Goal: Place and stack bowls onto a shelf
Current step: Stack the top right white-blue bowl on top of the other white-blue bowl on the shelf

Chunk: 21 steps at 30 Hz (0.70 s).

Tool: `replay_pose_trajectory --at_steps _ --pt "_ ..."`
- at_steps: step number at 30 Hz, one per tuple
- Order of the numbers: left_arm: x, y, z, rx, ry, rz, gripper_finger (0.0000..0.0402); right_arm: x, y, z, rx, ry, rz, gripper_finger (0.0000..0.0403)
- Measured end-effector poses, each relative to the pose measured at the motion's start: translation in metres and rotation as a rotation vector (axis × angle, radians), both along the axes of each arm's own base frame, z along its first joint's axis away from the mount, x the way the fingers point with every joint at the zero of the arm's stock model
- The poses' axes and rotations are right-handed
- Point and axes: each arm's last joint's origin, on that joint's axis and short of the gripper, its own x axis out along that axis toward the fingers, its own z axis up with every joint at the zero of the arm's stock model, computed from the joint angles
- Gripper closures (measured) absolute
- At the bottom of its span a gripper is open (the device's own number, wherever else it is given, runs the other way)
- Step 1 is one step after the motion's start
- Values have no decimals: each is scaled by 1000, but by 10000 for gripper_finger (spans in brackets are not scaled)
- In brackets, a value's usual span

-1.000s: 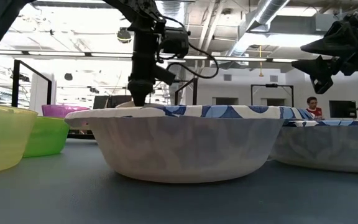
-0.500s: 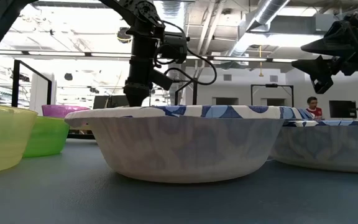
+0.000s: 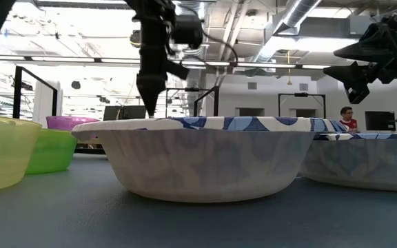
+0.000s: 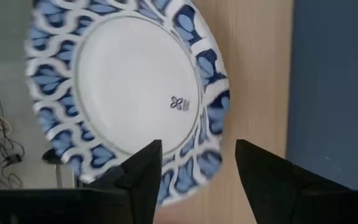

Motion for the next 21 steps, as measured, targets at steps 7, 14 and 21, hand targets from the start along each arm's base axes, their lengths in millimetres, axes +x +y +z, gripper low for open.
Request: replay_pose_trajectory --at_steps 7,14,21 --pt "1 -44 37 -111 -220 -168 213 0 0 0 0 0 0 183" --pt "34 -99 22 -31 -312 -484 214 0 0 0 0 0 1 183" --pt "70 -125 -29 -9 -254 -664 214 0 0 0 2 0 1 183"
